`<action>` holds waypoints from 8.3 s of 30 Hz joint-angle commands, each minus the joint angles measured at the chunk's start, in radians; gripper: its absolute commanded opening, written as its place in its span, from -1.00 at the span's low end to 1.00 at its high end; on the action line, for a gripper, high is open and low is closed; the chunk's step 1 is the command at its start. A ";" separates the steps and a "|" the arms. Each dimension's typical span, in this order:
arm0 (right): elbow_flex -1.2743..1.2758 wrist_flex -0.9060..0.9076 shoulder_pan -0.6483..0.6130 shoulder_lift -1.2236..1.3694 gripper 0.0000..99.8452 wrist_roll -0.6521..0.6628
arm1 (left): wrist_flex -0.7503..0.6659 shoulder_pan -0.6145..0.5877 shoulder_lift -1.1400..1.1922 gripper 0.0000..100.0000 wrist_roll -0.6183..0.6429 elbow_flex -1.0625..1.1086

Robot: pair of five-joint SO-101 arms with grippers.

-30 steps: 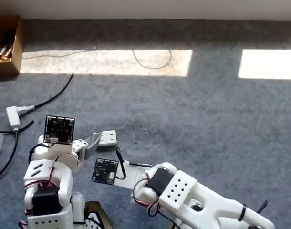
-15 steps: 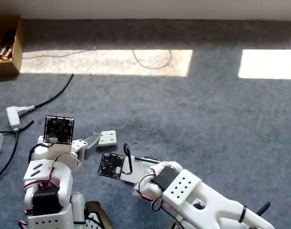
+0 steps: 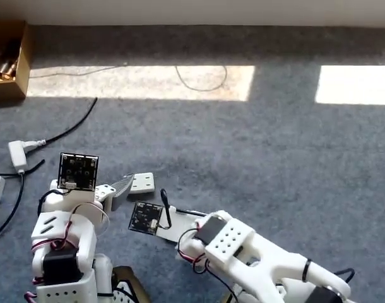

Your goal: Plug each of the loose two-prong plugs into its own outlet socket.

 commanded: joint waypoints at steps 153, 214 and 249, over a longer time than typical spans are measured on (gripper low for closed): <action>-2.176 0.920 0.018 1.221 -0.98 0.589 | 0.318 -1.026 2.115 -0.09 -0.608 -1.880; -2.184 0.932 0.044 1.313 -0.98 0.755 | 0.319 -1.036 2.117 -0.09 -0.611 -1.879; -2.181 0.921 0.015 1.423 -0.98 0.701 | 0.439 -1.007 2.107 -0.09 -0.608 -1.885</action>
